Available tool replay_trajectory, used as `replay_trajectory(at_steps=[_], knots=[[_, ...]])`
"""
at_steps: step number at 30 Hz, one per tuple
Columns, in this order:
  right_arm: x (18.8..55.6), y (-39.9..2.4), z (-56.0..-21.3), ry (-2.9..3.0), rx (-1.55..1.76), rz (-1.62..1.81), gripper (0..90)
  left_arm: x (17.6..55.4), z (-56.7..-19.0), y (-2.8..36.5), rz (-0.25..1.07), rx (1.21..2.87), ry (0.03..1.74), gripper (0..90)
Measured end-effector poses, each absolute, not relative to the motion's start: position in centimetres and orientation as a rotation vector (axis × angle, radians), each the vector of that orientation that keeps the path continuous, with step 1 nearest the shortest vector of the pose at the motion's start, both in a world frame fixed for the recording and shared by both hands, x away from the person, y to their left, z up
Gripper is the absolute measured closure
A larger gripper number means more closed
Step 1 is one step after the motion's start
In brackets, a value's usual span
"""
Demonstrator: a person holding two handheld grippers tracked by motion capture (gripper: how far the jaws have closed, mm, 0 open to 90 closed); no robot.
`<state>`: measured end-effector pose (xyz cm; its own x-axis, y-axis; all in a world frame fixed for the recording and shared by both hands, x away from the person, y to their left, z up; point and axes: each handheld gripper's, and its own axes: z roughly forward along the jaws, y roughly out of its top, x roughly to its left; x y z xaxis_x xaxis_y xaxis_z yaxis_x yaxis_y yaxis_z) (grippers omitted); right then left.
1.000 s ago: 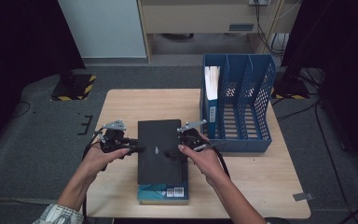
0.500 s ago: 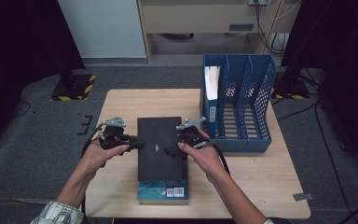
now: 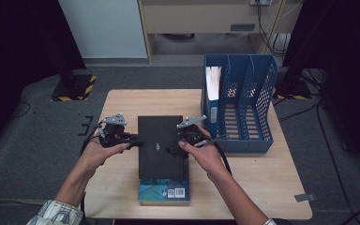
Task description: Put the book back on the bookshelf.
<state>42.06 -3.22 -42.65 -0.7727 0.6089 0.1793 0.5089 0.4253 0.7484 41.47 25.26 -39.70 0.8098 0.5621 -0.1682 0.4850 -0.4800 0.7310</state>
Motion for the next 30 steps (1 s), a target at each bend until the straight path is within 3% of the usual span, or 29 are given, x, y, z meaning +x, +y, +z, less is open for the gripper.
replay_trajectory(at_steps=[30], knots=[[45.2, -2.3, -40.7, 2.446, 1.013, 1.259, 14.8, 44.2, -38.2, 24.8, 0.194, 2.164, 0.789, 72.5]])
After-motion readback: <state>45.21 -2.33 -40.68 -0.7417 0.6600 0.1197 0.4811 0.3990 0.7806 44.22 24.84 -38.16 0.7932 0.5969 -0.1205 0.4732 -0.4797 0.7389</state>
